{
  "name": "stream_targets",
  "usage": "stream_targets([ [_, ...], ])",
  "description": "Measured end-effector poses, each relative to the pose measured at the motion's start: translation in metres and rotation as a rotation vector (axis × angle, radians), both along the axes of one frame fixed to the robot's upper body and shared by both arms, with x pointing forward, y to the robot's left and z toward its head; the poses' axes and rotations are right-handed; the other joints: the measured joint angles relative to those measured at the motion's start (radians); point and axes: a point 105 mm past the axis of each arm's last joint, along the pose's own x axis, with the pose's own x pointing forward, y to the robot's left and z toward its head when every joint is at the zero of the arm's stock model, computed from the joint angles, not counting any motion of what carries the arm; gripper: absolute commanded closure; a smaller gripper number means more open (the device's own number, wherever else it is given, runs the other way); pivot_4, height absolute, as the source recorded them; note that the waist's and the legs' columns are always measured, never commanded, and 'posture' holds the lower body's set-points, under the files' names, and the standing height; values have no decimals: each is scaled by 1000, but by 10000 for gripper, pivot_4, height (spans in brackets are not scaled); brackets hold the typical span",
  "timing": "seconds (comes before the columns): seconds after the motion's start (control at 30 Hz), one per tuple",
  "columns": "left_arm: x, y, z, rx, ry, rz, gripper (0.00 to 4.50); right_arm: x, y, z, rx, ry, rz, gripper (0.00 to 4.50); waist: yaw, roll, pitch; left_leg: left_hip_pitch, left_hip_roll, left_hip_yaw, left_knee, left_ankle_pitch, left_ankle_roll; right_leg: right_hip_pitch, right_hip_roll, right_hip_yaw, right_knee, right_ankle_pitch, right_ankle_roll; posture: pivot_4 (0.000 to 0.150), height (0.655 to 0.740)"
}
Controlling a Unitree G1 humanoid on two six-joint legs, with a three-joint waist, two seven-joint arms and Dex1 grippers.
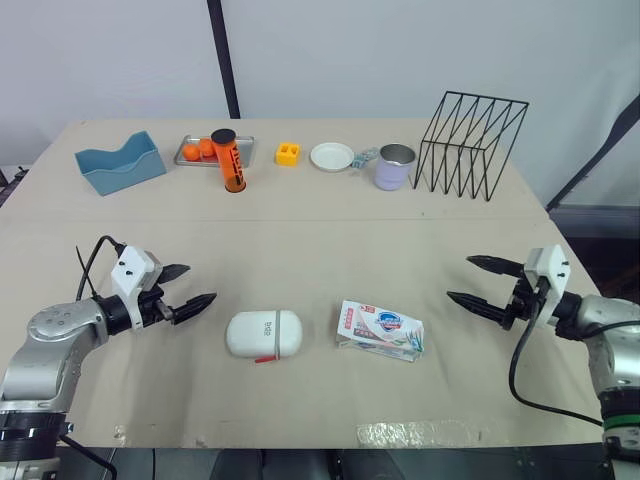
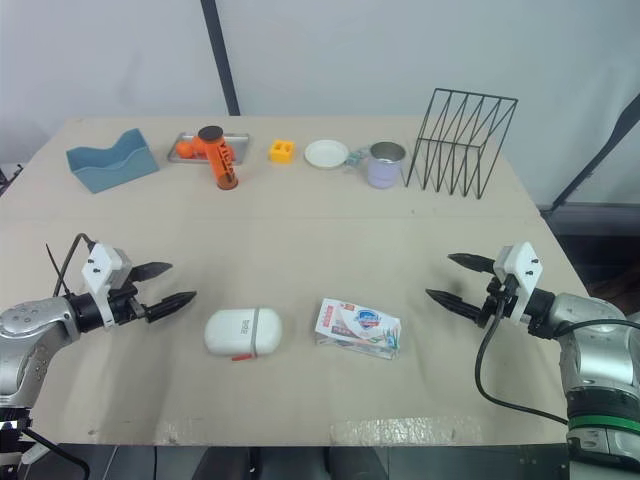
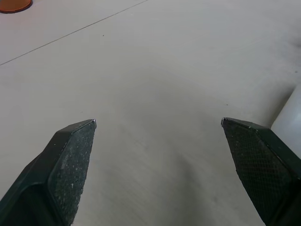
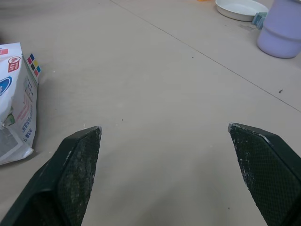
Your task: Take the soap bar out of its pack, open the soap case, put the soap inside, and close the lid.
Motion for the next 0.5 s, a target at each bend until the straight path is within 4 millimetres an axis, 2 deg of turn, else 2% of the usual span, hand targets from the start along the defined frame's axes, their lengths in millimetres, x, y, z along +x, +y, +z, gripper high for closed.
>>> stream_targets([
  [0.1, 1, -2, 3, -6, -7, -16, 0, 1, 2, 2, -1, -3, 15, 331, 0, 0, 0, 0, 0, 0, 0, 0, 0, 0, 0, 0, 0, 0, 0, 1500, 7400],
  [0.2, 1, -11, 16, -37, -38, -75, 0, 1, 9, 7, -14, 3, 63, 331, 0, 0, 0, 0, 0, 0, 0, 0, 0, 0, 0, 0, 0, 0, 0, 1500, 7400],
  [0.27, -2, -24, 28, -48, -76, -151, 0, -1, 18, 13, -31, 6, 117, 331, 0, 0, 0, 0, 0, 0, 0, 0, 0, 0, 0, 0, 0, 0, 0, 1500, 7400],
  [0.4, -21, -54, 37, -40, -84, -347, 0, -16, 33, 23, -75, 32, 233, 331, 1, 0, 0, 0, 0, 0, 0, 0, 0, 0, 0, 0, 0, 0, 0, 1500, 7400],
  [0.5, -35, -70, 34, -32, -61, -458, 0, -37, 45, 10, -112, 107, 327, 331, 1, 0, 0, 0, 0, 0, 0, 0, 0, 0, 0, 0, 0, 0, 0, 1500, 7400],
])
